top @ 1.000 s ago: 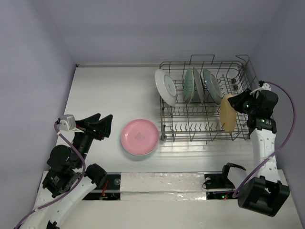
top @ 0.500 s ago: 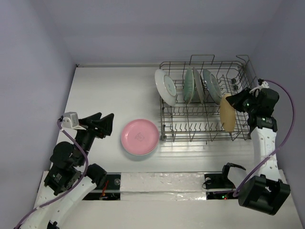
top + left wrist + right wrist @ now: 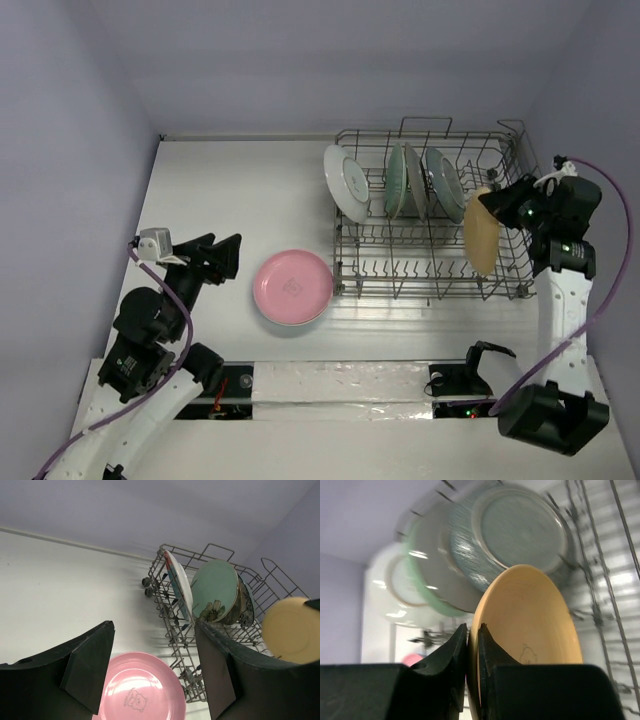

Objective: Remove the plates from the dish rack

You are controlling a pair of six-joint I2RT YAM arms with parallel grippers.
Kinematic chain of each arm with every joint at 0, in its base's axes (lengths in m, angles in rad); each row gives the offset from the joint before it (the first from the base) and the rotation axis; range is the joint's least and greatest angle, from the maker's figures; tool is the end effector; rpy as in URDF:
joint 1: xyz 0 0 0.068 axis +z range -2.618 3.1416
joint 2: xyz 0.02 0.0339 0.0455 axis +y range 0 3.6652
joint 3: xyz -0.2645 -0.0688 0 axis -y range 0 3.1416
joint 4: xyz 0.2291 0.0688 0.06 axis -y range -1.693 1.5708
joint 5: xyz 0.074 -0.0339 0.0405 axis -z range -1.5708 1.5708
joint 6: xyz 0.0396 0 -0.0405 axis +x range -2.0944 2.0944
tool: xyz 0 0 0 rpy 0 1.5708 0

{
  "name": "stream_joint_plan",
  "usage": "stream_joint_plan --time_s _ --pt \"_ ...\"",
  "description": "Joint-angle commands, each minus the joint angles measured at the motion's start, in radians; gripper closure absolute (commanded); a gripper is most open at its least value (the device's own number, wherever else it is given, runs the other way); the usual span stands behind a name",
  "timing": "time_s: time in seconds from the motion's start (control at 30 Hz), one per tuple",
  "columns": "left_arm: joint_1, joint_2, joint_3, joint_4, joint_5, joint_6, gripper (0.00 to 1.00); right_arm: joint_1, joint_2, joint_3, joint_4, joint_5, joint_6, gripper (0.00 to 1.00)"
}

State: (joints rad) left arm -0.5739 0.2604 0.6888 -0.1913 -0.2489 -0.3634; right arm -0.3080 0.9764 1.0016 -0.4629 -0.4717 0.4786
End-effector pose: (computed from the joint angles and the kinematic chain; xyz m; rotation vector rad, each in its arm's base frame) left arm 0.0533 -0.0228 0.3577 -0.0716 1.3664 -0.6246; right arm 0.1945 -0.0430 0.3521 0.4796 1.9461 0.5818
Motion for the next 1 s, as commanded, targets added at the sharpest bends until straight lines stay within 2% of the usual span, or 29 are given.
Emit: stream_joint_plan --time_s 0.0,0.2,0.3,0.33,0.43,0.47,0.57,0.6,0.67,0.7,0.73,0.83,0.93,0.97 --pt "0.017 0.026 0.017 0.056 0.025 0.012 0.38 -0.005 -0.122 0.195 0.156 -0.031 0.006 1.00" --pt "0.036 0.045 0.015 0.064 0.039 0.012 0.38 -0.005 -0.137 0.284 0.101 -0.044 -0.020 1.00" --pt "0.045 0.054 0.015 0.067 0.042 0.012 0.38 0.016 -0.124 0.261 0.168 -0.157 0.040 1.00" --pt "0.054 0.057 0.015 0.069 0.042 0.012 0.38 0.045 -0.117 0.259 0.185 -0.153 0.044 1.00" --pt "0.063 0.063 0.015 0.073 0.045 0.012 0.38 0.275 -0.085 0.291 0.179 -0.009 0.006 1.00" --pt "0.075 0.068 0.015 0.072 0.045 0.012 0.38 0.414 -0.071 0.299 0.194 0.019 0.008 1.00" --pt "0.100 0.074 0.017 0.072 0.031 0.014 0.38 0.631 0.010 0.327 0.265 0.097 0.018 1.00" --pt "0.112 0.076 0.018 0.069 0.022 0.015 0.38 0.773 0.039 0.342 0.270 0.163 0.008 1.00" --pt "0.123 0.076 0.020 0.062 -0.006 0.017 0.38 0.900 0.146 0.402 0.262 0.220 -0.041 1.00" --pt "0.123 0.073 0.023 0.053 -0.035 0.017 0.39 1.003 0.221 0.434 0.271 0.257 -0.060 1.00" --pt "0.132 0.073 0.026 0.053 -0.035 0.015 0.40 1.047 0.222 0.434 0.282 0.261 -0.066 1.00" --pt "0.132 0.039 0.035 0.042 -0.128 0.001 0.44 1.199 0.379 0.489 0.296 0.297 -0.115 1.00" --pt "0.132 -0.013 0.038 0.044 -0.194 -0.008 0.68 1.283 0.550 0.558 0.270 0.409 -0.165 1.00" --pt "0.132 -0.026 0.044 0.036 -0.228 -0.009 0.81 1.323 0.621 0.575 0.276 0.433 -0.181 1.00"
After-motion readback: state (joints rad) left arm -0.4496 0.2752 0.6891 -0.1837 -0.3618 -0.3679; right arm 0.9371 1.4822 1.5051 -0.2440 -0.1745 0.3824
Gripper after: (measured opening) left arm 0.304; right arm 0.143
